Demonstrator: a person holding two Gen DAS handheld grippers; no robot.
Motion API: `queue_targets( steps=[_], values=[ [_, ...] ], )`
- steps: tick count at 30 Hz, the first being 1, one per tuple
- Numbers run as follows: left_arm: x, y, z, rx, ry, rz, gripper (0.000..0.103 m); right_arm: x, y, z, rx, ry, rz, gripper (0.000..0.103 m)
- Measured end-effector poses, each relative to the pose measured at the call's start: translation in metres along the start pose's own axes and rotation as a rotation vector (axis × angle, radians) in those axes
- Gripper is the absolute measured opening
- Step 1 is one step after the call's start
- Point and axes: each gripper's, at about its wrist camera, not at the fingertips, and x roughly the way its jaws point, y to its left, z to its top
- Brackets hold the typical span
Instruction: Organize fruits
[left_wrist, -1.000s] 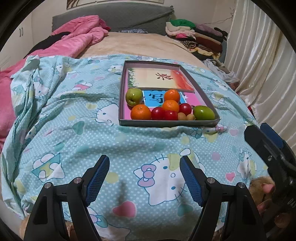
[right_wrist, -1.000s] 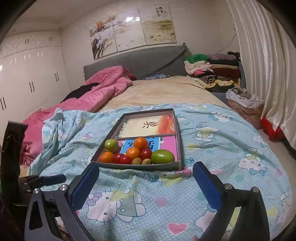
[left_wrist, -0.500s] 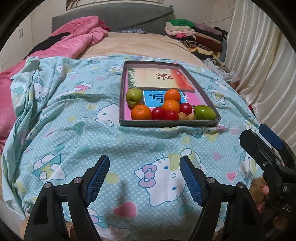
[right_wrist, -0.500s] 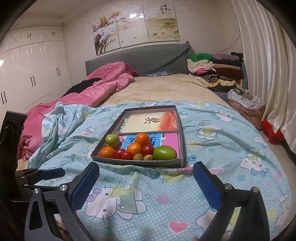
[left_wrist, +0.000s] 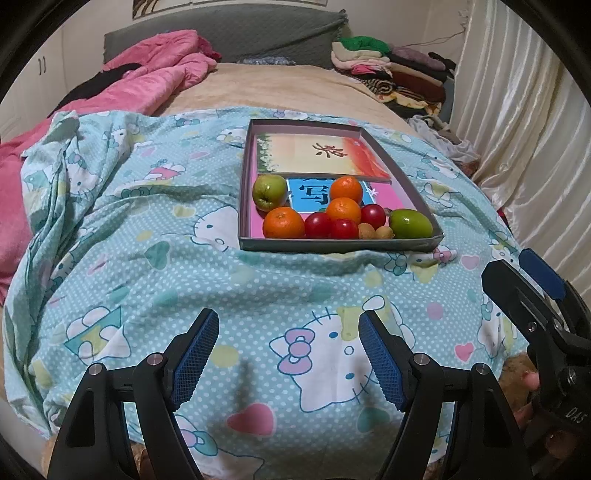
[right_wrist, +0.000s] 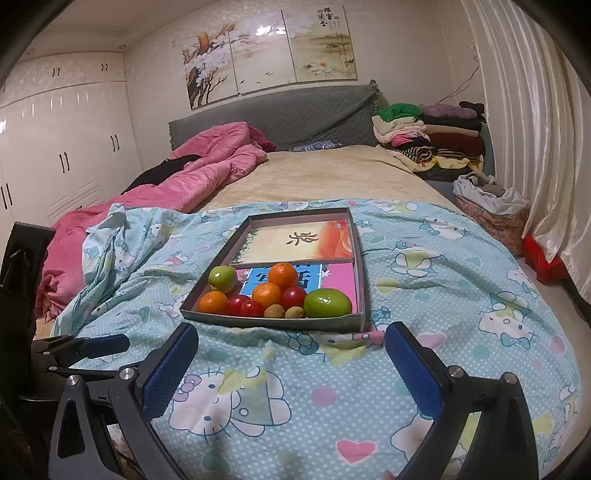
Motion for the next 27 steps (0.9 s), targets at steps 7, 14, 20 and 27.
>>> queue_targets(
  steps=[7, 14, 20, 27],
  values=[
    [0.0002, 0.0000, 0.0002, 0.000, 0.000, 0.001, 0.079, 0.0000, -0.0001, 0.0001, 0.003, 0.001, -0.003, 0.102],
    [0.0002, -0.0004, 0.0002, 0.001, 0.000, 0.001, 0.079, -0.0002, -0.0003, 0.0004, 0.003, 0.000, -0.005, 0.102],
    [0.0004, 0.0002, 0.0010, -0.001, -0.001, 0.002, 0.079, 0.0004, -0.0008, 0.0004, 0.003, 0.003, -0.005, 0.102],
    [-0.0001, 0.0014, 0.0021, -0.001, -0.004, 0.002, 0.079, 0.0004, -0.0009, 0.0005, 0.003, 0.002, -0.007, 0.102]
  ],
)
